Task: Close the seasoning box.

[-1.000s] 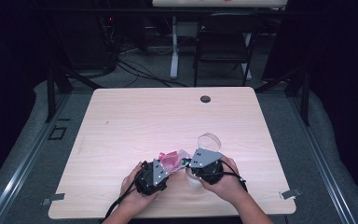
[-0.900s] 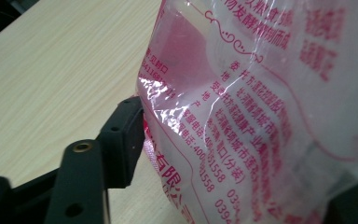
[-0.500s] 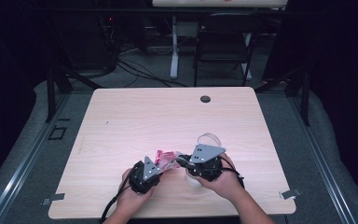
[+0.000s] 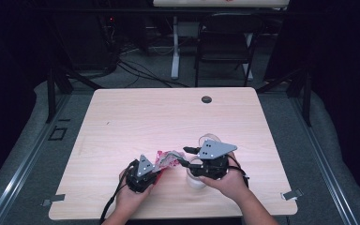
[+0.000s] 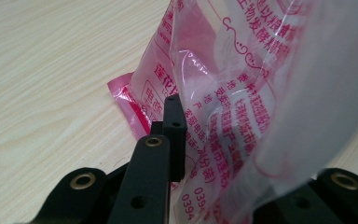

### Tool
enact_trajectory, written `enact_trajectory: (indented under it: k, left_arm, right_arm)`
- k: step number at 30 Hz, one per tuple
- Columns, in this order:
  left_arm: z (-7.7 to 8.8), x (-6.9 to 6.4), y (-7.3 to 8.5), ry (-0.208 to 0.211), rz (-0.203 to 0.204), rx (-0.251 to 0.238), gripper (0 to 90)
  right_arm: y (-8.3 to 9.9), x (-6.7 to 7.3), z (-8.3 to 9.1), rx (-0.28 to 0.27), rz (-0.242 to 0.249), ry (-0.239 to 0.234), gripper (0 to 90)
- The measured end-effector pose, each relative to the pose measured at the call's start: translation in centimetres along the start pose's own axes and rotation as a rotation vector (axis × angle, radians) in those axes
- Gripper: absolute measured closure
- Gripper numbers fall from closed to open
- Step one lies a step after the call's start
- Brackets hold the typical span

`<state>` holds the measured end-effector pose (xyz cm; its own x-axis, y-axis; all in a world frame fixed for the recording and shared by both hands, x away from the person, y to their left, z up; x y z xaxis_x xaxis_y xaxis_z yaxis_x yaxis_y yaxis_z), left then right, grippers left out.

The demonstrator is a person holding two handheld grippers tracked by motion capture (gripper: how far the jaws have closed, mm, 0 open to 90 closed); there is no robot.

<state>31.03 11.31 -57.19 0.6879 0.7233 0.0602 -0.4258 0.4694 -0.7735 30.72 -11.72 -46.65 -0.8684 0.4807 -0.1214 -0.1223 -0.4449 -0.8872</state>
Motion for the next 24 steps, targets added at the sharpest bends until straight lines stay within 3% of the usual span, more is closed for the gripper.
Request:
enact_trajectory:
  k: [4,11,24]
  left_arm:
    - [0.0,0.2,0.0,0.004,0.009,-0.010,81.9]
    - [0.6,0.9,-0.4,-0.013,0.016,-0.030,85.0]
    - [3.7,3.8,-2.3,-0.112,0.032,-0.083,86.5]
  right_arm:
    - [0.0,-0.6,0.5,-0.014,-0.045,0.005,55.2]
    - [-0.1,-1.4,1.5,-0.028,-0.054,0.051,53.8]
    - [0.0,-3.1,4.0,-0.058,-0.086,0.149,51.9]
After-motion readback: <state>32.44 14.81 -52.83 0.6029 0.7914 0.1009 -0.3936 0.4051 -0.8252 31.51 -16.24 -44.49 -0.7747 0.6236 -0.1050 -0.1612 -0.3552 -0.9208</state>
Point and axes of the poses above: each handheld gripper's, and its own axes: z roughly backward along the jaws, y roughly out of its underside, x roughly to its left, the point moved 2 cm from there along -z, roughly forward along the jaws, and after that the axes turned 1 degree about x, right-handed, at the moved point
